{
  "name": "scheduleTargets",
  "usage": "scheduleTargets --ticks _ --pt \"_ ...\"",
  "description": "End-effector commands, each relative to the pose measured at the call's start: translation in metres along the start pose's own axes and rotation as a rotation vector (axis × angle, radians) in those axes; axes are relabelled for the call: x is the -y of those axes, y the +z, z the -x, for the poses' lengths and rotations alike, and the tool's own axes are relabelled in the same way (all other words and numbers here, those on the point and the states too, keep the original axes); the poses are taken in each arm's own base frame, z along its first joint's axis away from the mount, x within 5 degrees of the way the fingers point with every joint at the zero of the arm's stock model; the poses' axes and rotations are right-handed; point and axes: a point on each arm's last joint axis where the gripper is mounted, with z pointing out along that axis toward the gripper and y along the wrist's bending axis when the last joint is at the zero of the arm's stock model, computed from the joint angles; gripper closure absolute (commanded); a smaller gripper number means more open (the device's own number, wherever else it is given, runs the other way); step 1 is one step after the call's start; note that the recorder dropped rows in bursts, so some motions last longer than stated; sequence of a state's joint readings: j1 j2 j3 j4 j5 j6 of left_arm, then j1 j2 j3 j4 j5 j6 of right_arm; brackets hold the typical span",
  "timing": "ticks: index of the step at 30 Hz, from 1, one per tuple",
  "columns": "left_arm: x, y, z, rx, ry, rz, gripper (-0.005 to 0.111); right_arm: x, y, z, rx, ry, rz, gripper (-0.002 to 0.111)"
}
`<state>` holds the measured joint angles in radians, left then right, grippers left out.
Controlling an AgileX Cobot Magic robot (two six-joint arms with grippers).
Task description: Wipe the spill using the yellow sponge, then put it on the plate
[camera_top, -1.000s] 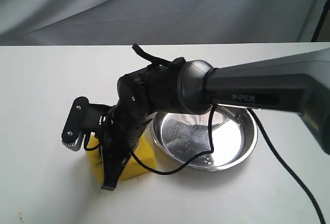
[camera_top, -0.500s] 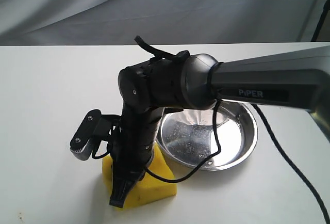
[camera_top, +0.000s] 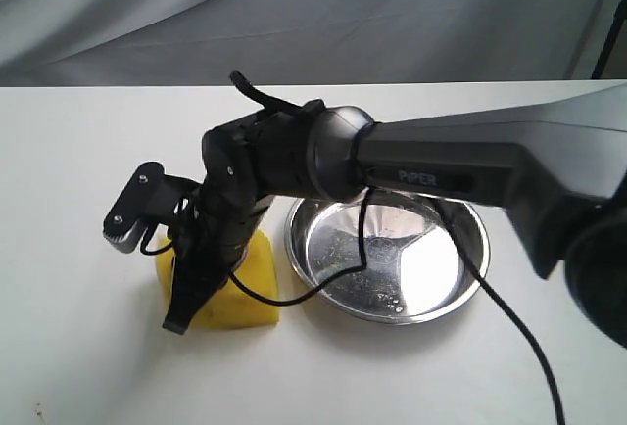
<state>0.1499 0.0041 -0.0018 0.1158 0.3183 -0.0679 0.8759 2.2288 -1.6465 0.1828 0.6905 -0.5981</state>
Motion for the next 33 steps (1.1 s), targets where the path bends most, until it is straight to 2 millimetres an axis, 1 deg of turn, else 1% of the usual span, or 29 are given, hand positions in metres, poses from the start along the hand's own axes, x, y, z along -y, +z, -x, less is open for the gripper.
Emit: scheduleTargets --ticks 1,3,6,11,14,18,21,26,30,33 --pt "0.0 0.0 0.0 0.007 -0.003 -0.004 0.107 0.025 0.015 0.004 -0.062 0.035 0.005 0.108" --pt "0.0 0.0 0.0 0.007 -0.003 -0.004 0.107 0.032 0.016 0.004 -0.102 0.06 0.019 0.108" --pt "0.0 0.0 0.0 0.007 -0.003 -0.004 0.107 0.034 0.017 -0.002 -0.177 0.069 0.063 0.108" --pt "0.0 0.0 0.0 0.007 -0.003 -0.004 0.107 0.023 0.013 -0.016 -0.331 0.073 0.164 0.108" --pt "0.0 0.0 0.0 0.007 -0.003 -0.004 0.107 0.018 0.011 -0.022 -0.379 0.081 0.204 0.108" --pt "0.0 0.0 0.0 0.007 -0.003 -0.004 0.107 0.011 0.005 -0.032 -0.412 0.088 0.226 0.108" --pt "0.0 0.0 0.0 0.007 -0.003 -0.004 0.107 0.004 -0.003 -0.039 -0.399 0.107 0.239 0.108" --pt "0.0 0.0 0.0 0.007 -0.003 -0.004 0.107 -0.012 -0.017 -0.055 -0.372 0.141 0.258 0.108" --pt "0.0 0.0 0.0 0.007 -0.003 -0.004 0.107 -0.028 -0.025 -0.074 -0.388 0.136 0.254 0.108" --pt "0.0 0.0 0.0 0.007 -0.003 -0.004 0.107 -0.04 -0.03 -0.08 -0.377 0.122 0.248 0.108"
